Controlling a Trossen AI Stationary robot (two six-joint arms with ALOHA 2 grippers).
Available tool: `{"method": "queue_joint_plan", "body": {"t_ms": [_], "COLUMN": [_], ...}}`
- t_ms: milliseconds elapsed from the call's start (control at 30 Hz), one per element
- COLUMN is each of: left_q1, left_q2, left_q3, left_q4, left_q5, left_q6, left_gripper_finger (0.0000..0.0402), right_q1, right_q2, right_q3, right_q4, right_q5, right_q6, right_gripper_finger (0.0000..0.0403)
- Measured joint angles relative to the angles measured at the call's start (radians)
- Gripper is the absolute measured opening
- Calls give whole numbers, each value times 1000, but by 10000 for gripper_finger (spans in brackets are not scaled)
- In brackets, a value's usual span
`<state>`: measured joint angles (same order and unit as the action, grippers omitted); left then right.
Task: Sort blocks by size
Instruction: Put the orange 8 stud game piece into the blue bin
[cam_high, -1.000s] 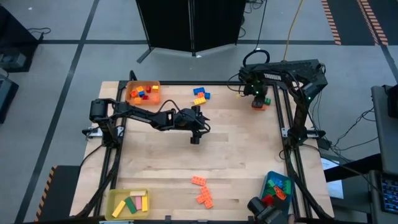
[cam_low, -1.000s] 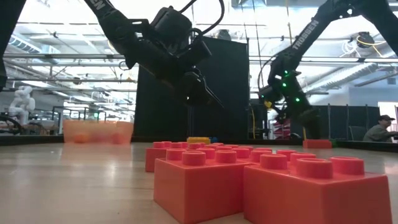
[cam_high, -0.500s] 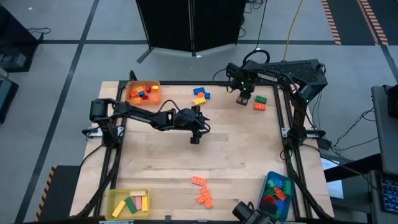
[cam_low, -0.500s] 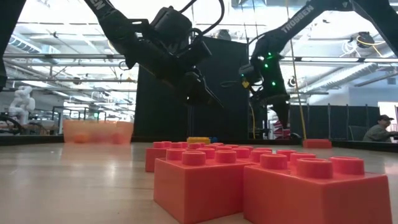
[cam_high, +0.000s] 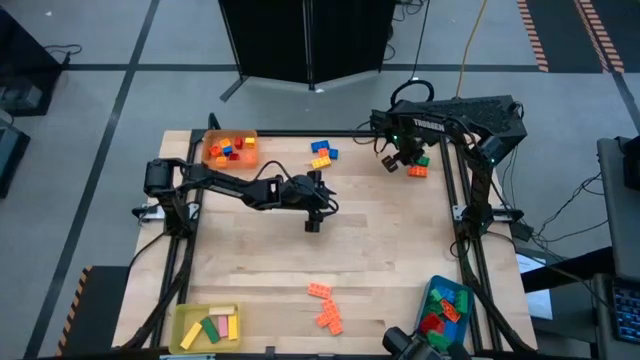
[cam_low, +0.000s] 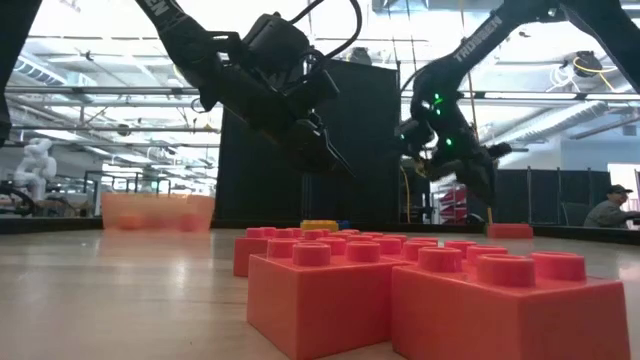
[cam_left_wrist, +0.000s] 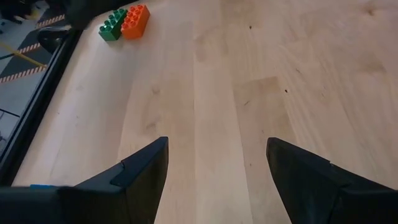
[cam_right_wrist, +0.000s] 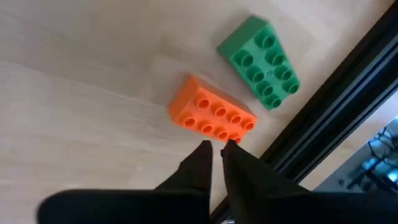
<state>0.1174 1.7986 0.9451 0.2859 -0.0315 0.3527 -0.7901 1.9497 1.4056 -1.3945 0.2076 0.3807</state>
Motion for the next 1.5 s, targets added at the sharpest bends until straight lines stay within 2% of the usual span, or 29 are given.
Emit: {"method": "queue_joint_plan", "body": {"t_ms": [200,700,1033,1500], "left_q1": [0,0,0,0], "left_q2": [0,0,0,0], "left_q3": [0,0,0,0], "left_q4": [-8,-8,-20,-15], "left_q5": [0,0,0,0], "left_q6": [1,2,2,1], "left_gripper_finger": [272,272,272,272], "right_q1": [-1,-8,-1,192], "right_q2": [45,46,106,106], "right_q3": [-46,-45,-43,71], "right_q4": [17,66,64,140], "right_q5": [-13,-29,-22,-173], "right_q6": [5,27,11,-28], "right_gripper_finger": [4,2,2,2]}}
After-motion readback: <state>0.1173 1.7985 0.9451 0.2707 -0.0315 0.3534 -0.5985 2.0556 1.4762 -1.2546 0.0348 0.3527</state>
